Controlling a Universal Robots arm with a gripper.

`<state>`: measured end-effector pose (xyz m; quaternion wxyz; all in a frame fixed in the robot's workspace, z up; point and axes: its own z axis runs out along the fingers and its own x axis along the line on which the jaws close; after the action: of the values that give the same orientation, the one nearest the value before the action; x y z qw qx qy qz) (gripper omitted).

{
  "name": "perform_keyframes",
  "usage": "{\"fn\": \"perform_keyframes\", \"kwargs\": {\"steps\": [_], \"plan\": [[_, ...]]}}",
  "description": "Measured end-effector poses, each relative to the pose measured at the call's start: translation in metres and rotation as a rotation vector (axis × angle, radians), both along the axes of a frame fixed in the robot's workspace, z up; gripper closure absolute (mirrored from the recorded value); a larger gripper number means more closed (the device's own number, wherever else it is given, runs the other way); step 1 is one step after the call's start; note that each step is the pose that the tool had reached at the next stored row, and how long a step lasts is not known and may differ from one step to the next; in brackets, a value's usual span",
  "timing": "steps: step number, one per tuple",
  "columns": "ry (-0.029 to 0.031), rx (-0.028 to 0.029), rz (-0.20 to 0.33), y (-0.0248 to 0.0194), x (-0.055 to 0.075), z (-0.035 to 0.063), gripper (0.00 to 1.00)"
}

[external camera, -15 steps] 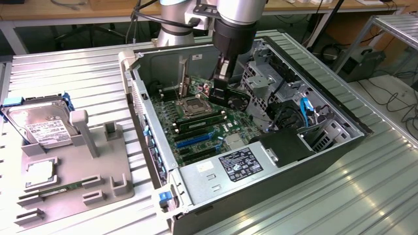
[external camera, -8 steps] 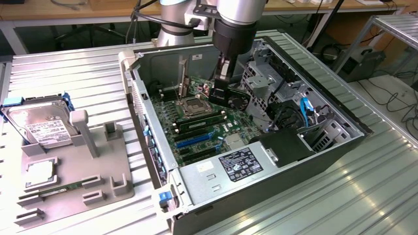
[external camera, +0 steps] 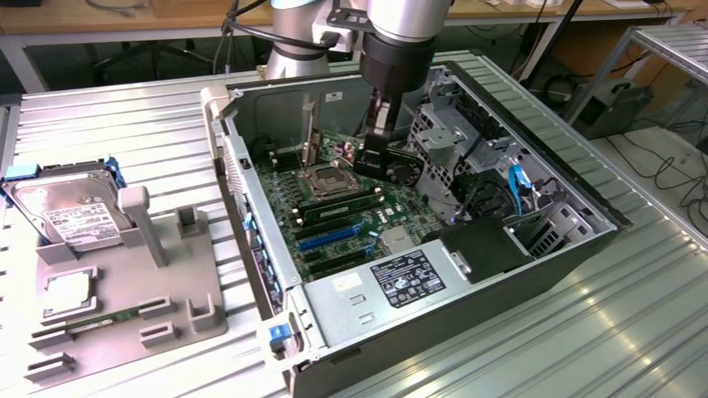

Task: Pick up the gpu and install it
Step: 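Insert the gpu into the slot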

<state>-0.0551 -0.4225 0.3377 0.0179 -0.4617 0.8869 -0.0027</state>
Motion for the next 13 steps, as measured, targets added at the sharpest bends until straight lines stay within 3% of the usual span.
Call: {"fn": "perform_keyframes", "kwargs": {"steps": [13], "plan": [[0.0000,0.0000,0.050,0.0000,0.0000,0.0000,0.74]]}}
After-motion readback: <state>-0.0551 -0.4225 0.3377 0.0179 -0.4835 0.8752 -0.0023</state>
